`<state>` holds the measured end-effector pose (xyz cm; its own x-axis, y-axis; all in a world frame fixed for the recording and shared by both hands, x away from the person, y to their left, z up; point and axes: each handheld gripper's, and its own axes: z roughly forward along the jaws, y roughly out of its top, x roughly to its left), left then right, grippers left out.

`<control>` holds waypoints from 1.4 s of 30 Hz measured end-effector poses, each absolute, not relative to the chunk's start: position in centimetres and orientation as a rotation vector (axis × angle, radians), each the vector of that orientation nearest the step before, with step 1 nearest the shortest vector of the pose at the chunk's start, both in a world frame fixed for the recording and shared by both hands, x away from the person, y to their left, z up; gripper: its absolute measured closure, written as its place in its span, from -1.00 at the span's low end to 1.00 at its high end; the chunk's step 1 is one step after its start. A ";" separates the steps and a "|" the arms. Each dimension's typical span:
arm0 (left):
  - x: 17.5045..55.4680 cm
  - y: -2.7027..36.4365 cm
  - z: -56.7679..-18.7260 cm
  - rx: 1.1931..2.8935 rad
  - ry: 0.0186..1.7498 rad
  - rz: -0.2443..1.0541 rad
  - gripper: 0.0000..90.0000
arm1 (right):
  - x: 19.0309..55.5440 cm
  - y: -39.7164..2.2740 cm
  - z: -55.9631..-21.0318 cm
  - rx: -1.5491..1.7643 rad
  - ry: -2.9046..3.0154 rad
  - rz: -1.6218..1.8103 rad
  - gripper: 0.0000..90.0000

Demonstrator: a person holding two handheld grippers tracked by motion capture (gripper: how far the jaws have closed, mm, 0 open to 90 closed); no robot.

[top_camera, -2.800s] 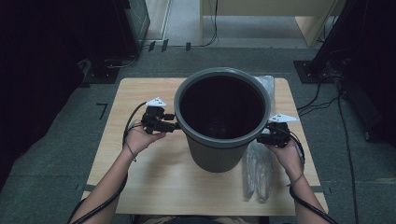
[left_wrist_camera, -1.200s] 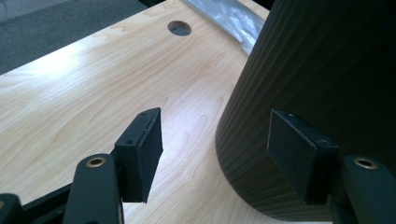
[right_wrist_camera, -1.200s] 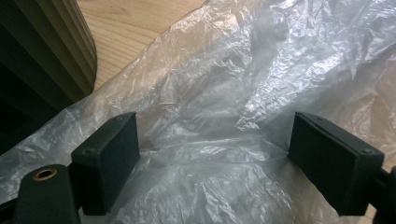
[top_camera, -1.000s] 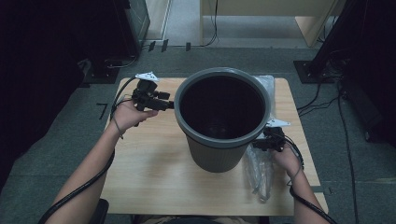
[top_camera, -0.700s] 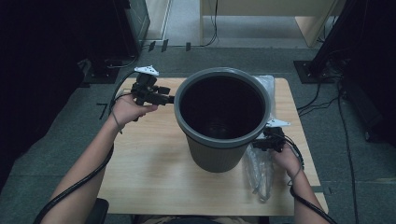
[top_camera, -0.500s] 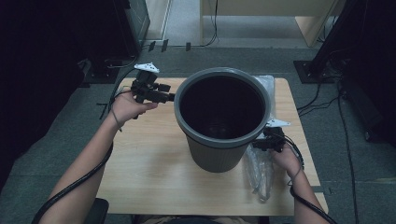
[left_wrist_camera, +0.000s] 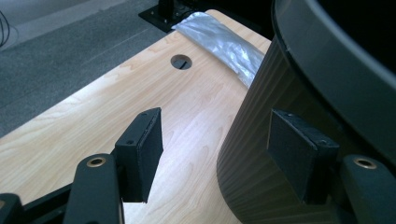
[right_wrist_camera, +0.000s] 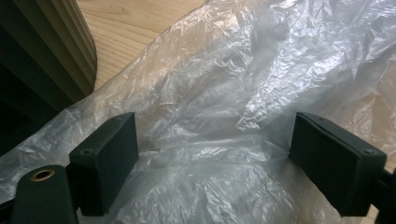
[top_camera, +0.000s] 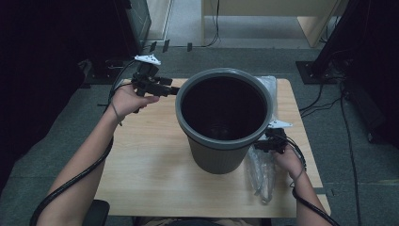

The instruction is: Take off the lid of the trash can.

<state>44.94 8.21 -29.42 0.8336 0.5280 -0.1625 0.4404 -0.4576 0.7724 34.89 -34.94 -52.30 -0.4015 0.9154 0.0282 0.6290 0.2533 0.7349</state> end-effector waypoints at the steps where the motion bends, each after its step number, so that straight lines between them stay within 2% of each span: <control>1: 45.0 8.2 -29.3 2.119 0.703 0.126 -0.22 | 34.9 -34.9 -52.3 1.408 2.124 0.954 -0.67; 27: 45.9 6.1 -24.5 2.109 0.649 0.157 -0.21 | 34.9 -34.9 -52.3 1.416 2.120 0.953 -0.67; 42: 46.1 3.5 -24.3 2.137 0.620 0.148 -0.21 | 34.9 -34.9 -52.3 1.416 2.120 0.953 -0.67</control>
